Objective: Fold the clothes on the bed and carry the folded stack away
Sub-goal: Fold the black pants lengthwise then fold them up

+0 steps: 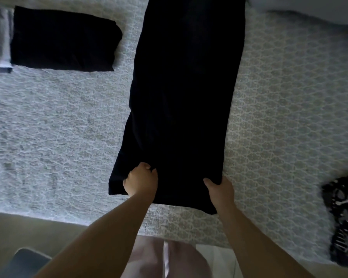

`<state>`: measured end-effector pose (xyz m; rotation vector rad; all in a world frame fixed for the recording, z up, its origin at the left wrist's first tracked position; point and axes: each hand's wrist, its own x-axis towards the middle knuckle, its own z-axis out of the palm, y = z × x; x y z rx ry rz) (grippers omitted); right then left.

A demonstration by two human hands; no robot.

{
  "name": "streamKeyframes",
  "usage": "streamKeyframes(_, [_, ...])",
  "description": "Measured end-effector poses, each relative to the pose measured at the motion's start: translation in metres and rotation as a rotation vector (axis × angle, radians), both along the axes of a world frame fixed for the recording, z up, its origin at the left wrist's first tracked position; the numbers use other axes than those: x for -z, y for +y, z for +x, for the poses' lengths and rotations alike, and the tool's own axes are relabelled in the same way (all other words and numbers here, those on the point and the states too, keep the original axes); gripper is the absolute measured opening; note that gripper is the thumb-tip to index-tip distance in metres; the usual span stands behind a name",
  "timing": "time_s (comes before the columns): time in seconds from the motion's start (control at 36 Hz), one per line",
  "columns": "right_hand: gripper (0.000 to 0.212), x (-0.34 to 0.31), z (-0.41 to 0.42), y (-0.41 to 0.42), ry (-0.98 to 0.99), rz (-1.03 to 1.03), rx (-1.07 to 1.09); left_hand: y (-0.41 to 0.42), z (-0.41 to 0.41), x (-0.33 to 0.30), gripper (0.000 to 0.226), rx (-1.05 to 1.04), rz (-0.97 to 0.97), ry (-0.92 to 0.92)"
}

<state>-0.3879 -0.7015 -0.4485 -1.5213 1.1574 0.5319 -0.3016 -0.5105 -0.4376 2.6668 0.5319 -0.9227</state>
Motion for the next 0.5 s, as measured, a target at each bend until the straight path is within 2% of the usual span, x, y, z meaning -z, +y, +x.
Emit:
streamKeyframes(0.17, [0.043, -0.014, -0.005, 0.004, -0.062, 0.031, 0.085, 0.009, 0.009, 0.000, 0.039, -0.306, -0.294, 0.100])
streamKeyframes(0.22, [0.041, -0.019, -0.007, 0.004, -0.062, 0.047, 0.123, 0.015, 0.008, -0.004, 0.044, -0.464, -0.435, 0.121])
streamKeyframes(0.28, [0.037, -0.023, -0.009, 0.005, -0.055, 0.054, 0.169, 0.023, 0.009, -0.013, 0.039, -0.600, -0.610, 0.174])
streamKeyframes(0.33, [0.031, -0.026, -0.011, 0.005, -0.038, 0.041, 0.185, 0.033, 0.012, -0.023, 0.034, -0.621, -0.728, 0.229])
streamKeyframes(0.5, [0.023, -0.026, -0.008, 0.016, 0.031, -0.039, 0.063, 0.050, 0.030, -0.041, 0.033, -0.566, -0.834, 0.367])
